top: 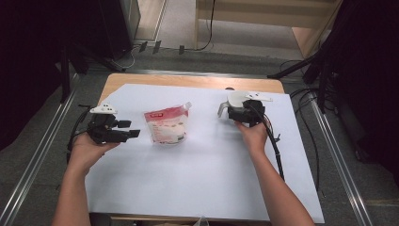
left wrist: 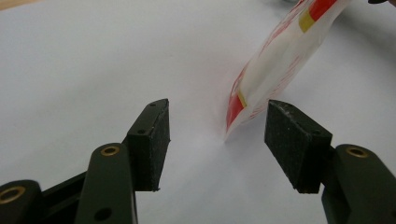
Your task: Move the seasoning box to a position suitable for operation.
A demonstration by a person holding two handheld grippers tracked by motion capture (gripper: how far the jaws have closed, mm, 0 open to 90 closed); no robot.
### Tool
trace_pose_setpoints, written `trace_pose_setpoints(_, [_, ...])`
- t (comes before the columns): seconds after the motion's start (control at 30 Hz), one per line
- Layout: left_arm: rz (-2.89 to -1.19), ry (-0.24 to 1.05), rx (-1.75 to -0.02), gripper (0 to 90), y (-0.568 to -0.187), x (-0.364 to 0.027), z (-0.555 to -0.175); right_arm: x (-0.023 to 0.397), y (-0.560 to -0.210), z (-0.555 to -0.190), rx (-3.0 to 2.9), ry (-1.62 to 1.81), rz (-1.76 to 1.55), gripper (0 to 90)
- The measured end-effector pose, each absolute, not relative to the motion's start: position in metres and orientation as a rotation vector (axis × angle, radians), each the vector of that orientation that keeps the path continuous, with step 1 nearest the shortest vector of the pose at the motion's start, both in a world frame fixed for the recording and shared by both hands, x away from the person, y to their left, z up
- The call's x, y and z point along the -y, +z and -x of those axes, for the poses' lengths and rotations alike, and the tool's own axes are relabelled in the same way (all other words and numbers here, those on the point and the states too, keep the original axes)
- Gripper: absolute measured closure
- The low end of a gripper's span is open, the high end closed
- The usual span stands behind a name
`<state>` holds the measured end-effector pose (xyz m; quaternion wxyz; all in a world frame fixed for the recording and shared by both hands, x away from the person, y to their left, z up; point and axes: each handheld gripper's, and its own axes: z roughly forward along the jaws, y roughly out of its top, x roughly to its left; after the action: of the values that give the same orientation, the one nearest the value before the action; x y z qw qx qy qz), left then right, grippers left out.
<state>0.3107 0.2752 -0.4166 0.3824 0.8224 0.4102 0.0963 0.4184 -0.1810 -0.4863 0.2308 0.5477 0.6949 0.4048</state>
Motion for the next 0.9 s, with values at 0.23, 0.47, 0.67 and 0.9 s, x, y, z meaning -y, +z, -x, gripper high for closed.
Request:
trace_pose_setpoints(0.23, [-2.083, 0.241, -1.050, 43.0, -0.416, -0.277, -0.311, 0.180, -0.488, -0.420, -1.895, 1.113, -1.505, 13.3])
trace_pose_setpoints(0.47, [-2.071, 0.206, -1.000, 42.8, -0.414, -0.277, -0.309, 0.180, -0.488, -0.420, -1.899, 1.113, -1.503, 13.7])
trace_pose_setpoints(0.67, [-2.068, 0.200, -1.025, 39.8, -0.412, -0.278, -0.307, 0.185, -0.484, -0.418, -1.940, 1.114, -1.478, 13.8])
trace_pose_setpoints(0.9, [-2.100, 0.206, -1.015, 38.6, -0.405, -0.273, -0.301, 0.192, -0.467, -0.410, -1.958, 1.136, -1.462, 14.0])
